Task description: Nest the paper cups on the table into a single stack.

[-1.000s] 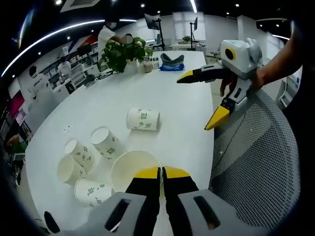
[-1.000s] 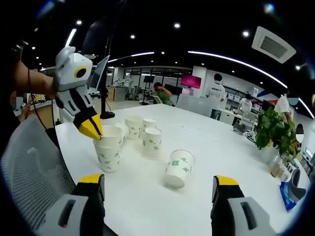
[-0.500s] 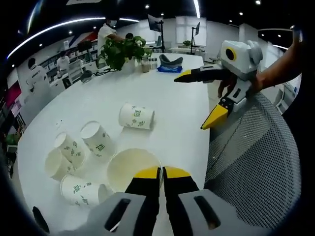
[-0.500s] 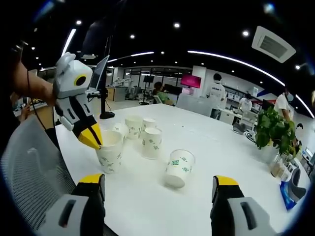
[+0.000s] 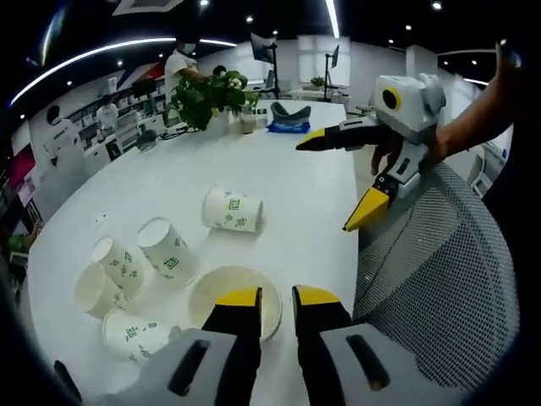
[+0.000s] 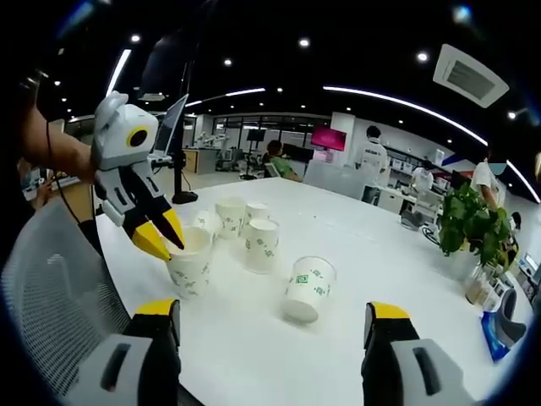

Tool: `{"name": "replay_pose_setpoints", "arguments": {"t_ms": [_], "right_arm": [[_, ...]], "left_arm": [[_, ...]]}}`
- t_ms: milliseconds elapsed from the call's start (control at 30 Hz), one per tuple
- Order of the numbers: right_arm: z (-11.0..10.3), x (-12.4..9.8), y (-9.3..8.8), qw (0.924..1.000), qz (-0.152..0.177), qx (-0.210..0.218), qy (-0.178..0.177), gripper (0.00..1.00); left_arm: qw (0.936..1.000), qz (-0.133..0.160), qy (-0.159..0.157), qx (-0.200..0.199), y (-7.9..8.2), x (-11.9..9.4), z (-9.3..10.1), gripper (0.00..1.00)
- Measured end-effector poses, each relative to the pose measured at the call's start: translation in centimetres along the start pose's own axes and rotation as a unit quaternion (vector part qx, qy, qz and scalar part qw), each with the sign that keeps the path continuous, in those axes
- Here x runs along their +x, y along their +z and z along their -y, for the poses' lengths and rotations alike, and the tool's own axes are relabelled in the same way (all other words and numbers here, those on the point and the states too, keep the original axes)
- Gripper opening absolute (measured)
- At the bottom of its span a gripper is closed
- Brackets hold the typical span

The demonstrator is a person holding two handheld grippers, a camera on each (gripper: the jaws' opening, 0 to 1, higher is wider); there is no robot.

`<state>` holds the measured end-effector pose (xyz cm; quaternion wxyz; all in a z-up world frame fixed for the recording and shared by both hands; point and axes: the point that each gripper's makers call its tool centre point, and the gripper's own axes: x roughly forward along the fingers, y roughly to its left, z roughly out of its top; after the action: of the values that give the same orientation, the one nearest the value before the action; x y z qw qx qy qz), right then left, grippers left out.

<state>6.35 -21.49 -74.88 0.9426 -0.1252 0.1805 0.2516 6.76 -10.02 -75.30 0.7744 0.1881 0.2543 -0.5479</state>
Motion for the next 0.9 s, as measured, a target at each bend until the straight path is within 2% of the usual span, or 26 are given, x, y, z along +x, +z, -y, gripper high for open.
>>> {"name": "replay_pose_setpoints", "arguments": {"t_ms": [133,333,467,600,767,900], "right_arm": [[0.0,0.0,0.0,1.0000,0.000,-0.001,0.001,0.91],[0.0,0.0,0.1,1.0000,0.002,0.000,0.000,0.91],[-0.1,0.0,0.1,1.0000,0.002,0.001,0.002,0.92],[-0.1,-0.1,0.2,1.0000,0.005,0.003,0.001,0.92],[-0.1,-0.1,0.2,1.0000,0.004,0.002,0.002,0.92],[-0.2,0.0,0.1,1.0000,0.002,0.001,0.004,0.92]], "left_arm": [[0.9995,0.030,-0.003,0.007,1.3,-0.6,-0.3,0.22],[0.9987,0.050,0.006,0.008,2.0,-1.5,-1.4,0.30],[0.9980,0.062,0.017,0.000,2.3,-2.0,-2.4,0.31],[0.9971,0.068,0.032,0.003,2.3,-2.9,-4.1,0.32],[0.9955,0.071,0.063,-0.004,2.2,-4.0,-7.4,0.32],[0.9939,0.078,0.078,-0.003,2.4,-4.6,-9.2,0.31]]}}
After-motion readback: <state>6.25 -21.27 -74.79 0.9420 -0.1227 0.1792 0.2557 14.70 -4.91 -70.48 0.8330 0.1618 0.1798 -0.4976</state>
